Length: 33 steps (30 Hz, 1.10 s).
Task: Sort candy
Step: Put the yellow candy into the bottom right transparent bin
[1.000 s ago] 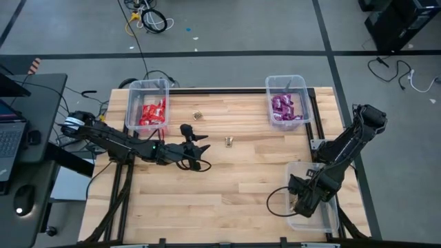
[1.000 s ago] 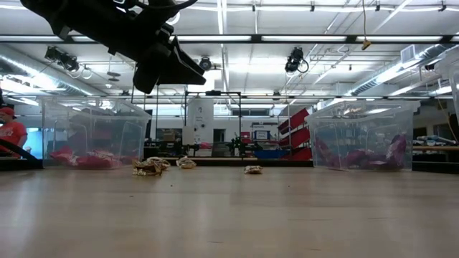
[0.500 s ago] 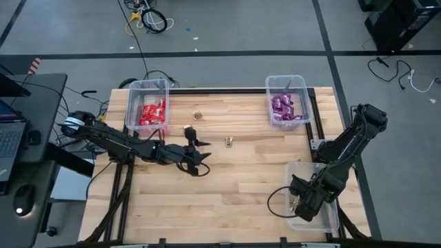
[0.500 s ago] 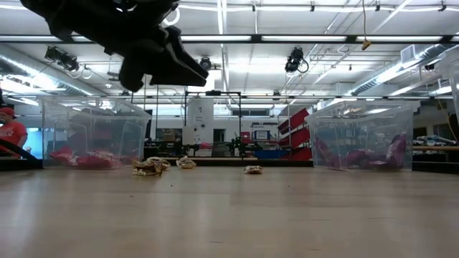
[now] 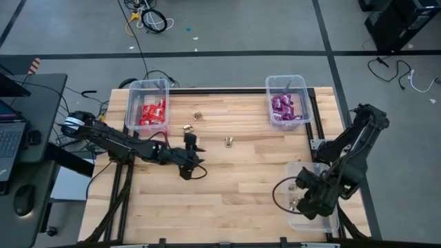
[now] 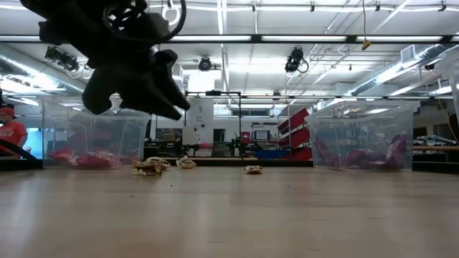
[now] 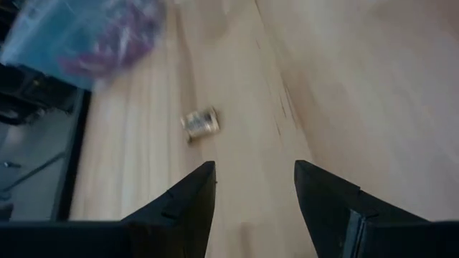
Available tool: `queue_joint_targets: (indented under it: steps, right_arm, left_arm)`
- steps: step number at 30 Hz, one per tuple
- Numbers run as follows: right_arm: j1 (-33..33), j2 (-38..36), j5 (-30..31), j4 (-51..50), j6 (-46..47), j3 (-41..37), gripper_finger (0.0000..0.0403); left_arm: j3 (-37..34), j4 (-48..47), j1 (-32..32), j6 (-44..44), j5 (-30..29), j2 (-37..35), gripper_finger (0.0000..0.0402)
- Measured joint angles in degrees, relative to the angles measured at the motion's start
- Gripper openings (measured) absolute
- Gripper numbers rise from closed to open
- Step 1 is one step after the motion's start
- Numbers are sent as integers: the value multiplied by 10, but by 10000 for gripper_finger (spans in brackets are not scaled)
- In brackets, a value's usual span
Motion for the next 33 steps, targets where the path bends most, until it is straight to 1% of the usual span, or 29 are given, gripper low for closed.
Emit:
queue_joint_targets:
  steps: [4, 8, 12, 16, 18, 20, 23, 26, 29, 33]
  right_arm:
    - [-15, 0, 77, -34, -27, 41, 25]
    - [-57, 0, 150, -31, -124, 57, 13]
    - [-120, 0, 181, -14, -238, 58, 7]
    - [-180, 0, 204, 31, -344, 58, 8]
    - [-207, 0, 209, 62, -393, 58, 10]
    - [-230, 0, 216, 91, -437, 58, 14]
    - [-255, 0, 219, 133, -499, 58, 21]
    - [-271, 0, 218, 154, -541, 58, 27]
    - [-279, 0, 218, 159, -564, 58, 30]
    - [-283, 0, 218, 159, -571, 58, 31]
  left_arm:
    - [0, -57, 0, -13, -14, 0, 193]
    - [0, -99, 0, -24, -39, 0, 193]
    - [0, -134, 0, -33, -48, -9, 193]
    - [0, -190, -1, -61, -47, -22, 193]
    - [0, -227, -1, -78, -33, -26, 193]
    - [-5, -243, 2, -82, -16, -26, 193]
    - [-23, -242, 4, -80, 3, -26, 193]
    - [-40, -223, 4, -81, 4, -26, 193]
    - [-62, -181, 5, -81, 4, -26, 193]
    - [-89, -119, 12, -81, 4, -26, 193]
